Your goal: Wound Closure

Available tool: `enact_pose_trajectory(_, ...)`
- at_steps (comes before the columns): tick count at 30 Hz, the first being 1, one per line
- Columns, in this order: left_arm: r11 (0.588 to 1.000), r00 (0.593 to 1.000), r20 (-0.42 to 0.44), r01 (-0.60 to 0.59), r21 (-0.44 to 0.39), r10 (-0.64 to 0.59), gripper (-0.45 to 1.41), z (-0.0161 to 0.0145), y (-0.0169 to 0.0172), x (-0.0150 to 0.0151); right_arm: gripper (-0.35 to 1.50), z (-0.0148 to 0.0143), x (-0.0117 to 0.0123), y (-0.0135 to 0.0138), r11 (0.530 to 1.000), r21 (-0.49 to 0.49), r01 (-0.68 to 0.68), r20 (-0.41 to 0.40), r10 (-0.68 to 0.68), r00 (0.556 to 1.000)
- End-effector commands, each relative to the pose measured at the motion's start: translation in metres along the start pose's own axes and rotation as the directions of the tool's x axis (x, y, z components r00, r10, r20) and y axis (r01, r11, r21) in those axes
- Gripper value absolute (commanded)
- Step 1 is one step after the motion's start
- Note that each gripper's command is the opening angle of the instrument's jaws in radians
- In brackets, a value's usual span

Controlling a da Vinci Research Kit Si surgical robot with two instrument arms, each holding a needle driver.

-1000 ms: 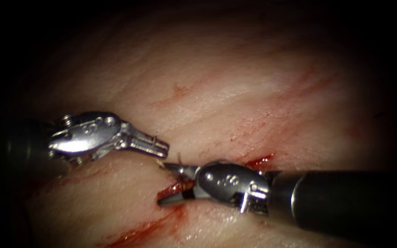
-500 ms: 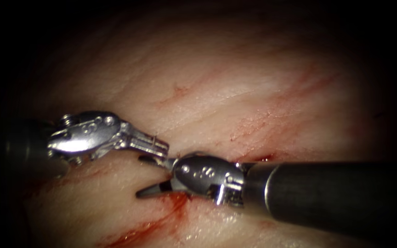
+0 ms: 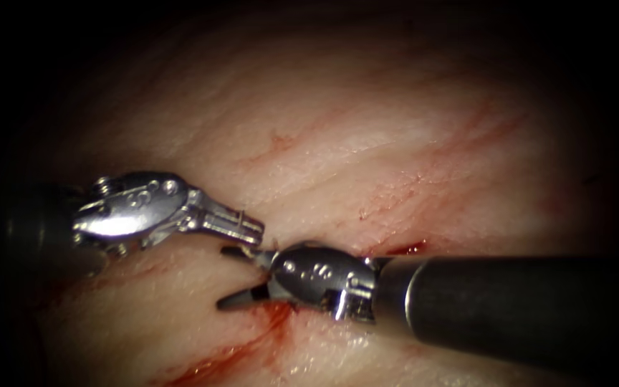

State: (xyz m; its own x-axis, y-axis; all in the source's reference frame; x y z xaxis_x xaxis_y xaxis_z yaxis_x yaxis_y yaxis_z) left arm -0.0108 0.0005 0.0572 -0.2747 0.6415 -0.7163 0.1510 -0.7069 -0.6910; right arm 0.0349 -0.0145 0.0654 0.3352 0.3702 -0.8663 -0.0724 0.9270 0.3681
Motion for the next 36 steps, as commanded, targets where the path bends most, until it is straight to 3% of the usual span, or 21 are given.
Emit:
enact_pose_trajectory(1,1.0,1.0,0.0,0.0,-0.003,0.0,-0.45,0.0008,-0.0003,-0.0006,1.39,0.0009,-0.0002,-0.0004,1.0,0.004,-0.004,0.001,0.004,1.0)
enact_pose_trajectory(3,1.0,1.0,0.0,0.0,-0.002,0.0,-0.45,0.0009,-0.0004,-0.0007,1.39,0.0012,-0.0001,-0.0005,1.0,0.01,-0.003,-0.001,0.003,1.0)
enact_pose_trajectory(5,1.0,1.0,0.0,0.0,-0.003,0.0,-0.45,0.0009,-0.0004,-0.0006,1.08,0.0015,0.0001,-0.0008,0.999,0.043,0.002,-0.01,-0.002,1.0)
enact_pose_trajectory(6,1.0,1.0,0.0,0.0,-0.003,0.0,-0.45,0.0008,-0.0004,-0.0006,0.76,0.0015,0.0001,-0.0009,0.998,0.06,0.007,-0.018,-0.006,1.0)
enact_pose_trajectory(8,1.0,1.0,0.0,0.001,-0.003,-0.001,-0.45,0.0008,-0.0003,-0.0006,-0.34,0.0014,0.0002,-0.001,0.996,0.084,0.015,-0.022,-0.013,1.0)
enact_pose_trajectory(20,1.0,1.0,-0.007,-0.004,-0.018,0.004,-0.45,-0.0011,-0.0001,0.0001,-0.35,0.0001,-0.0004,-0.0011,0.996,0.082,0.02,0.036,-0.023,0.999)
enact_pose_trajectory(21,1.0,1.0,-0.006,-0.004,-0.019,0.004,-0.45,-0.0013,0.0,0.0001,-0.3,0.0,-0.0003,-0.0012,0.996,0.086,0.02,0.032,-0.023,0.999)
enact_pose_trajectory(24,1.0,1.0,-0.003,-0.012,-0.027,0.012,-0.45,-0.0021,0.0009,-0.0004,1.2,-0.0009,-0.0003,-0.0021,0.996,0.089,0.007,0.01,-0.008,1.0)
enact_pose_trajectory(25,0.999,1.0,-0.001,-0.014,-0.03,0.014,-0.45,-0.0025,0.0012,-0.0006,1.33,-0.0012,-0.0002,-0.0025,0.996,0.092,-0.016,0.01,0.015,1.0)
enact_pose_trajectory(27,0.999,1.0,0.002,-0.018,-0.036,0.019,-0.45,-0.0031,0.0019,-0.0013,1.43,-0.0023,0.0001,-0.0031,0.996,0.078,-0.039,0.014,0.038,0.999)
enact_pose_trajectory(31,0.998,1.0,0.013,-0.025,-0.055,0.026,-0.45,-0.0048,0.0043,-0.0041,1.46,-0.0063,0.0015,-0.0039,0.997,0.051,-0.05,0.015,0.049,0.999)
enact_pose_trajectory(36,0.998,0.999,0.042,0.003,-0.069,0.0,-0.45,-0.0064,0.008,-0.0093,1.46,-0.0126,0.0042,-0.0023,0.996,-0.009,-0.094,-0.012,0.093,0.996)
